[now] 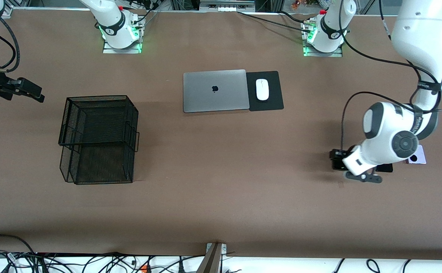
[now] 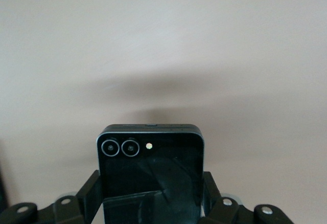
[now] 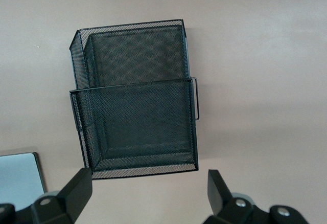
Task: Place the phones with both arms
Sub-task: 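Carry the flip phone to the table middle and release it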
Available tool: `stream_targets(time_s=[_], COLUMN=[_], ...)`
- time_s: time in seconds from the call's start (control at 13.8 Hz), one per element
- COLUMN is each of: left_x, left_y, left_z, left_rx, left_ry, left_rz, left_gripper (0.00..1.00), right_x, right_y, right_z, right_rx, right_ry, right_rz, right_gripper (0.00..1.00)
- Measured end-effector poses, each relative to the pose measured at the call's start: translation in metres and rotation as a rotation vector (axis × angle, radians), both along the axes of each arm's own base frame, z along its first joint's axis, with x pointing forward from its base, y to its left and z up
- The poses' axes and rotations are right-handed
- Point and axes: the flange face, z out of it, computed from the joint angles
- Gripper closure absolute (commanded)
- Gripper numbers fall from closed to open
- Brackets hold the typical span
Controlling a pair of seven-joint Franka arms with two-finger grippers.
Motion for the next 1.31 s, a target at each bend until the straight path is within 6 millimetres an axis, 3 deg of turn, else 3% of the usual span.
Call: stream_targets(time_s=[0.07, 0.22, 0.44, 0.58, 0.73, 0.8, 1.02, 1.31], left_x=[0.001, -0.011, -0.042, -0.062, -0.077, -0.082, -0.083, -0.073], left_y=[-0.038, -0.111, -0.229, -0.283, -0.315, -0.324, -0.340, -0.341], left_z=[0.012, 0.010, -0.030, -0.064, -0.091, -0.100, -0.106, -0.094], left_rx=[-0.001, -0.035, -0.073, -0.082, -0.088, -0.088, -0.095, -0.109], left_ry=[-0.014, 0.002, 0.001, -0.004, -0.005, -0.002, -0.010, -0.035], left_rz=[-0.002, 0.044, 0.078, 0.094, 0.092, 0.087, 0.076, 0.082], left_gripper=[0.66, 0.67, 0.67, 0.66, 0.62, 0.54, 0.00, 0.00], right_x=[0.000, 0.000, 0.000, 0.000, 0.000, 0.000, 0.000, 0.000], right_y=[0.000, 0.000, 0.000, 0.000, 0.000, 0.000, 0.000, 0.006], right_z=[0.000, 0.000, 0.000, 0.000, 0.000, 0.000, 0.000, -0.001], right_rx=[0.000, 0.000, 0.000, 0.000, 0.000, 0.000, 0.000, 0.000], right_ry=[0.000, 0.000, 0.000, 0.000, 0.000, 0.000, 0.000, 0.001], right_rz=[0.000, 0.000, 0.000, -0.001, -0.001, 0.000, 0.000, 0.011], right_gripper=[0.00, 0.00, 0.00, 0.00, 0.00, 0.00, 0.00, 0.00])
